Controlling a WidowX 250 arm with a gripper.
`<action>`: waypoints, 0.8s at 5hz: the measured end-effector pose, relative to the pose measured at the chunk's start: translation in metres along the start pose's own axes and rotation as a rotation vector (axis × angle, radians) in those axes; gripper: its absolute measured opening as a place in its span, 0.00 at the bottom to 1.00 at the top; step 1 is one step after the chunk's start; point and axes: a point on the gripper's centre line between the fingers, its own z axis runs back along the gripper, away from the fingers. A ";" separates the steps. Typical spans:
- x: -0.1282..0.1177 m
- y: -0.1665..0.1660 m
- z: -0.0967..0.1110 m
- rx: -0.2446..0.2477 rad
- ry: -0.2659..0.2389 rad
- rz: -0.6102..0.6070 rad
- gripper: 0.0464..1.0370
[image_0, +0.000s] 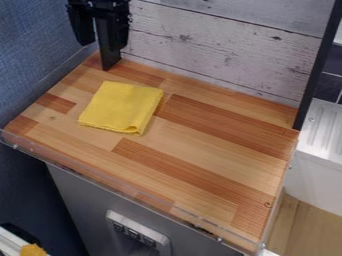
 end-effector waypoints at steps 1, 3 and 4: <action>-0.002 -0.001 -0.006 -0.004 0.008 -0.026 0.96; -0.005 -0.004 -0.008 0.021 -0.039 -0.117 0.96; -0.009 -0.008 -0.003 0.041 -0.081 -0.165 0.96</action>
